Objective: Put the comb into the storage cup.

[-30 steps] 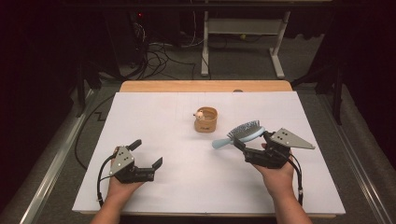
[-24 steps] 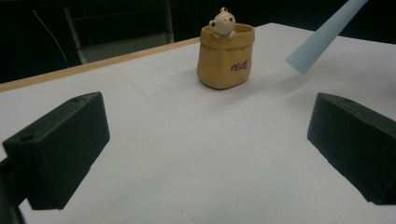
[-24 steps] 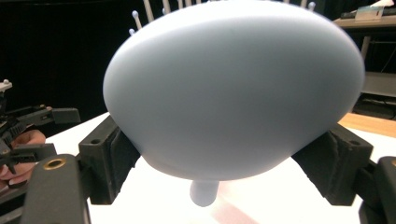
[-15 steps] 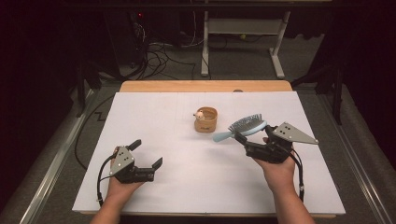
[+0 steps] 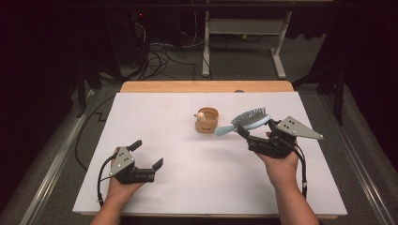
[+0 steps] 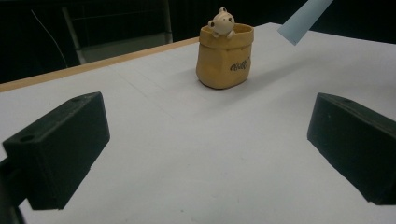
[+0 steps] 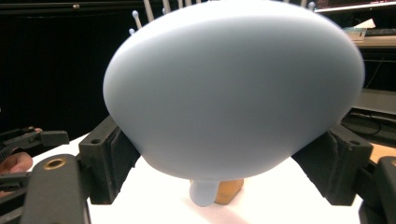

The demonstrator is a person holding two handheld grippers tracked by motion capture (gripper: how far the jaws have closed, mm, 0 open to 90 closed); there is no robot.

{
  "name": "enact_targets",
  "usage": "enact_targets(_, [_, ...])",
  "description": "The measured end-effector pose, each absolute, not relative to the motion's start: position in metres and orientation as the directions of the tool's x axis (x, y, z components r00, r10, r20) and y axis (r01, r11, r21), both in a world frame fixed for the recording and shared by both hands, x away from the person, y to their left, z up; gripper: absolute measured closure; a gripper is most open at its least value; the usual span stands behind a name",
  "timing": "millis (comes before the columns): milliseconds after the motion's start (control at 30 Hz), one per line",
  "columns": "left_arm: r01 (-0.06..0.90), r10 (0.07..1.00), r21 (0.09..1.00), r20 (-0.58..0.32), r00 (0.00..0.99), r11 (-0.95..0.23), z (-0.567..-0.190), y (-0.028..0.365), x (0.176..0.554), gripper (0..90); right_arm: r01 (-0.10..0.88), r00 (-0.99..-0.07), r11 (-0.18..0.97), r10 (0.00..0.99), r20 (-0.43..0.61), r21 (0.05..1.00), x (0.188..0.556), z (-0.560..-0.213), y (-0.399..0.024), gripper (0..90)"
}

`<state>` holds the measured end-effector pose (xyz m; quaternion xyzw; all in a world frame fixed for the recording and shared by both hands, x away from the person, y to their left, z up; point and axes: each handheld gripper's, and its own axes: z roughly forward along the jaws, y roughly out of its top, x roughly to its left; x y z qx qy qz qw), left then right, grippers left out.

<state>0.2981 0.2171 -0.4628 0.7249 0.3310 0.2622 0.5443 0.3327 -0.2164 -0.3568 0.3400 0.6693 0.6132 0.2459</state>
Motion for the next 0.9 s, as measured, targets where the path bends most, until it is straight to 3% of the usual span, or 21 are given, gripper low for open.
enact_targets(900, [0.196, 0.764, 0.962, 0.021, 0.645, -0.192, -0.463, 0.218, 0.298, 0.0, 0.124, -0.640, 0.001, 0.764, 0.080, 0.992, 0.356, -0.335, -0.199, 20.7])
